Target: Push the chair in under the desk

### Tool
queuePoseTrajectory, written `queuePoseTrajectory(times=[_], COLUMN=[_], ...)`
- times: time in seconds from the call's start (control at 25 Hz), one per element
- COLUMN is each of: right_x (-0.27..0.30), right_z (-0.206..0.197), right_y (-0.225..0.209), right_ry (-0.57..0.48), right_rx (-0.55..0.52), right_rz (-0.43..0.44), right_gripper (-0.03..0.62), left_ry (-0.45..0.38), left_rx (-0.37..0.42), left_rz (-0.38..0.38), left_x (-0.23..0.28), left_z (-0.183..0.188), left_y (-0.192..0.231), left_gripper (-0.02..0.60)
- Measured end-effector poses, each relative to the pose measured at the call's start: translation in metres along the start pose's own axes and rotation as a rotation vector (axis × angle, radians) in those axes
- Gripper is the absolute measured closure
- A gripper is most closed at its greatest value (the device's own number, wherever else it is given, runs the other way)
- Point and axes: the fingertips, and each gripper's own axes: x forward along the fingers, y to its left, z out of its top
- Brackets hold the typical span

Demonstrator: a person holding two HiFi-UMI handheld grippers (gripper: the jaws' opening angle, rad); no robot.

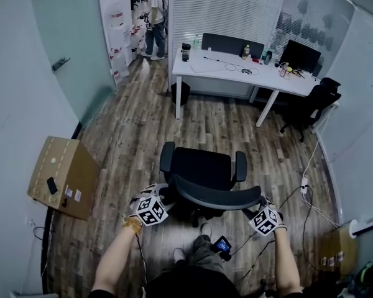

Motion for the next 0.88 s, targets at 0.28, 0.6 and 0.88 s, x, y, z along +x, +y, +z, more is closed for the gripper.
queuePoseTrajectory(times=[0.28,0.6,0.88], right_x=[0.011,0.022,0.03], right_z=[0.001,0.001,0.005], right_y=[-0.008,-0.025,-0.037], right_ry=[0.008,0.028,0.034], right_rx=[0.018,0.035,0.041], right_rz=[-0.019,-0.009,-0.006], right_gripper=[0.365,0.366,0.367], left_ry=[0.014,0.033,0.047], left_rx=[-0.016,-0.029,-0.037], left_rz=[0.003,-0.003,-0.01], left_x=[0.009,0.023,0.031], left_z=[-0.005,-0.002,-0.003], left_y=[0.011,0.028,0.044], left_gripper=[0.313,0.31,0.304])
